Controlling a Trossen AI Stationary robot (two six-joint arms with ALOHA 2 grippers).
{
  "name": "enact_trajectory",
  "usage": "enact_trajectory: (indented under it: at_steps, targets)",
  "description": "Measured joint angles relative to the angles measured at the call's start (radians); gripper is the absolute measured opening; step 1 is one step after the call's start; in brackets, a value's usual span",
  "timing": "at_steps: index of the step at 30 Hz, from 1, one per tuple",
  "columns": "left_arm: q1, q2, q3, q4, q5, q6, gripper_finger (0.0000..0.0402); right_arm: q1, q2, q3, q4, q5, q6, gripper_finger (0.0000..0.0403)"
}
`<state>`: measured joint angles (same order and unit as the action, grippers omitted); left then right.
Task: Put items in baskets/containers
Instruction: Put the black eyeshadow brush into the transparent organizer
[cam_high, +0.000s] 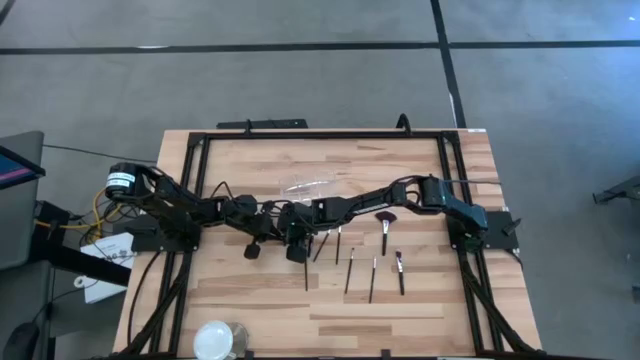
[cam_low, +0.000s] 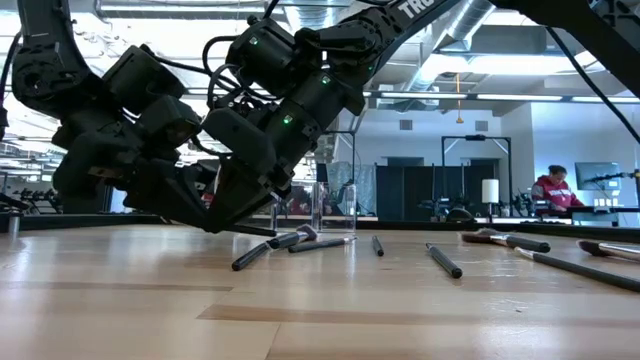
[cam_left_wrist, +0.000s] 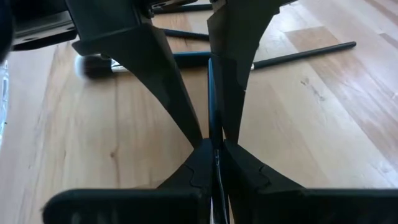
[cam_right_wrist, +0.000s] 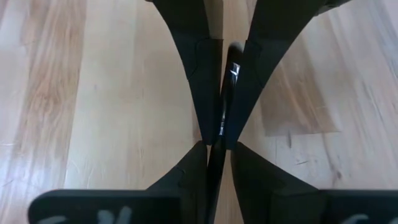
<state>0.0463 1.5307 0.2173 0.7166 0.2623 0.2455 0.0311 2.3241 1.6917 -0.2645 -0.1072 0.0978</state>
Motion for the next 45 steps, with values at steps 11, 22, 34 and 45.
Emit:
enact_trajectory:
  at_steps: [11,22,34,45]
  targets:
    - [0.000,0.000,0.002,0.005,-0.009,0.000,0.0024,-0.001,-0.002,0.002,-0.022,0.001,0.000,0.0056]
    - [0.000,-0.001,0.005,0.009,-0.009,0.005,0.0024,-0.009,0.001,-0.001,-0.052,0.001,0.032,0.0094]
    - [0.000,-0.001,0.004,-0.003,-0.008,0.000,0.0024,-0.009,0.001,-0.001,-0.037,0.002,-0.012,0.0091]
    - [0.001,-0.002,0.003,-0.029,-0.045,-0.009,0.0041,-0.014,0.001,-0.001,-0.037,0.008,-0.016,0.0015]
